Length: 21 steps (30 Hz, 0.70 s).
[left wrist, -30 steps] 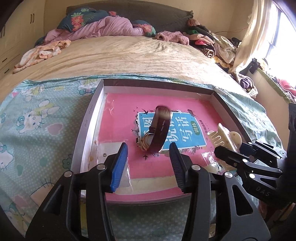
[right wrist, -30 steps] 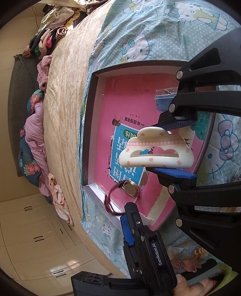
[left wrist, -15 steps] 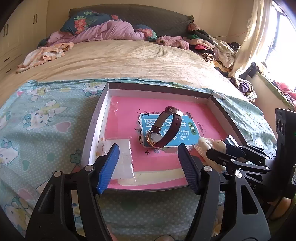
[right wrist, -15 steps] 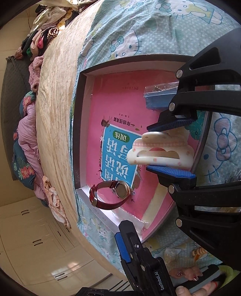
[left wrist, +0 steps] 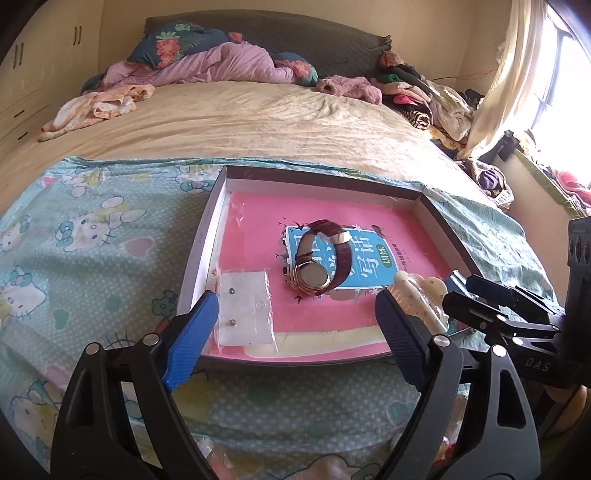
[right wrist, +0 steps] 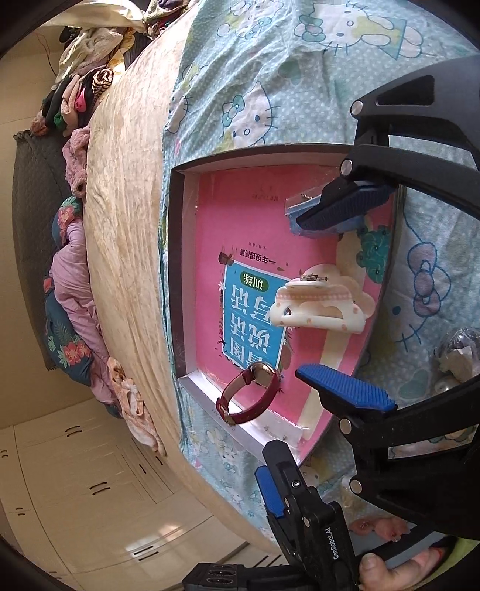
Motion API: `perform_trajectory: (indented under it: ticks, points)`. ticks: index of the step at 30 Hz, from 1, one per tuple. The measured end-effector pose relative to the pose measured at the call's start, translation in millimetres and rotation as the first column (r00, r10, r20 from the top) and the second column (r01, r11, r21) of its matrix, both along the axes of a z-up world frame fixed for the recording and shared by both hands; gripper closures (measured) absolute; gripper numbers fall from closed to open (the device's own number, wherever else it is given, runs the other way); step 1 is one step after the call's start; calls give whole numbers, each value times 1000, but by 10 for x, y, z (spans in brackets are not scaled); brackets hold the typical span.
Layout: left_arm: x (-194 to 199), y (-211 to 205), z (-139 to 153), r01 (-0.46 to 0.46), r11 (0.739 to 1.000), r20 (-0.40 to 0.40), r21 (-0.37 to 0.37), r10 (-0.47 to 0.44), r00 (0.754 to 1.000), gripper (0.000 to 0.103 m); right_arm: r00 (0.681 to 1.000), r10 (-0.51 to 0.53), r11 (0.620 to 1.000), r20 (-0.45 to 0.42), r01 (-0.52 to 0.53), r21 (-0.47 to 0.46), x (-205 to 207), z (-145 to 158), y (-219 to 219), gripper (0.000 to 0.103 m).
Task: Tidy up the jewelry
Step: 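Lower the white hair clip into the box and open the right tool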
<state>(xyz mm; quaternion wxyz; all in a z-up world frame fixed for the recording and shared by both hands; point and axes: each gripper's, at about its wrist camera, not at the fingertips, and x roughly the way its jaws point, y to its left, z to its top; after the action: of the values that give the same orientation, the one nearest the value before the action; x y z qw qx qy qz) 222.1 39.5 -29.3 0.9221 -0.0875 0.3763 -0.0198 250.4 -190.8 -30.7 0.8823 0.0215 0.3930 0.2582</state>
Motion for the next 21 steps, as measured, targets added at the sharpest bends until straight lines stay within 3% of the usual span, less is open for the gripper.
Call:
perform_trajectory:
  ticks: [9, 21]
  points:
    - [-148, 37, 117, -14, 1000, 25, -15, 14, 1000, 11, 1000, -18, 999, 25, 17, 43, -187, 196, -158, 27]
    - [-455, 100, 374, -23, 999, 84, -47, 27, 996, 11, 998, -13, 997, 59, 8, 73, -525, 424, -294, 27]
